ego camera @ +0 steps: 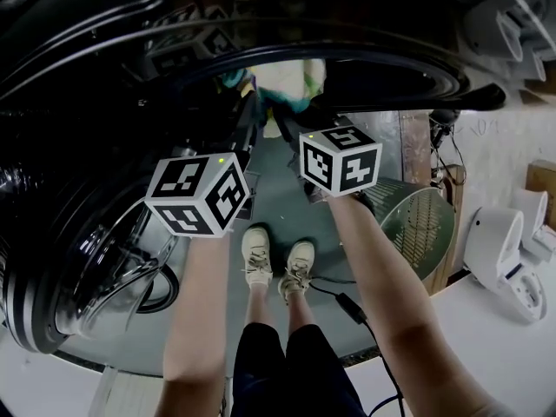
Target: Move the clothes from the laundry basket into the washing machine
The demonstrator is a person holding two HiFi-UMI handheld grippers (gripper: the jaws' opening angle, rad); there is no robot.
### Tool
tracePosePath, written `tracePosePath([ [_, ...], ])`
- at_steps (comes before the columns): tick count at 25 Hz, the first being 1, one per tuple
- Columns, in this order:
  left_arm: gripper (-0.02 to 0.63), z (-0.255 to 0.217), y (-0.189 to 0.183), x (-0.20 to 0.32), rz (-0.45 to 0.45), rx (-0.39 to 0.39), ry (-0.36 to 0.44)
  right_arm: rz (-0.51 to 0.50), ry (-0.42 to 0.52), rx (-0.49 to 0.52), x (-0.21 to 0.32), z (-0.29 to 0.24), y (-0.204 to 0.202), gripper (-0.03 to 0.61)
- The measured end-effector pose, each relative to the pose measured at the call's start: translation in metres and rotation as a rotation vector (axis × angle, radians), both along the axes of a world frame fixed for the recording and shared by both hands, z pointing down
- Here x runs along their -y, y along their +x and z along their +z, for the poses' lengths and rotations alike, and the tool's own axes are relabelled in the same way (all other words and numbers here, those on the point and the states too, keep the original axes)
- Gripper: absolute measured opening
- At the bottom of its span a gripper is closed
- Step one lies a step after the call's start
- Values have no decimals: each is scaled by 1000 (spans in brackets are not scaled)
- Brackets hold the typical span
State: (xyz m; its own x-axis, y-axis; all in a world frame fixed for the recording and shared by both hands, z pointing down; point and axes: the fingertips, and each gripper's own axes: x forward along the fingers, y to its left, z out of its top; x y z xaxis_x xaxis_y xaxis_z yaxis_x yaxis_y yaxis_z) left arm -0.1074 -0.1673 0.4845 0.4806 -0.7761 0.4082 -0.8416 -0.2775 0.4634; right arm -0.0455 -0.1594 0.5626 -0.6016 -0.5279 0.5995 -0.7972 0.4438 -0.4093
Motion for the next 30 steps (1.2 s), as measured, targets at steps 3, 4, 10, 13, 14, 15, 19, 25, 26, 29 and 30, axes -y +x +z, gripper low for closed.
tracePosePath([
  [3, 100, 3, -6, -8, -9, -4, -17, 45, 83, 34, 25, -25, 1, 66],
  [4, 100, 4, -7, -11, -9, -5, -25, 61, 116, 49, 34, -35, 2, 64],
  [10, 100, 4, -7, -15, 1, -5, -32, 186, 303, 133, 94, -98, 11, 64],
  [13, 100, 5, -8, -15, -1, -6, -38, 218, 215, 96, 101, -88, 16, 331],
  [14, 100, 5, -8, -16, 0, -4, -42, 242, 169, 80, 100, -80, 20, 403],
  [15, 101, 6, -9, -17, 2, -3, -45, 268, 133, 70, 97, -73, 24, 437],
  [19, 108, 8, -7, -21, 12, 1, -60, 338, 106, 28, 85, -64, 44, 500],
  [25, 133, 3, 2, -37, 46, 17, -85, 358, 102, 21, 57, -78, 62, 479],
  [26, 133, 0, 5, -42, 56, 19, -85, 344, 101, 26, 49, -82, 60, 466],
  [29, 133, -14, 16, -61, 84, 19, -107, 299, 81, 51, 21, -96, 55, 434],
  [30, 133, -20, 22, -68, 90, 16, -120, 288, 70, 64, 11, -104, 55, 425],
])
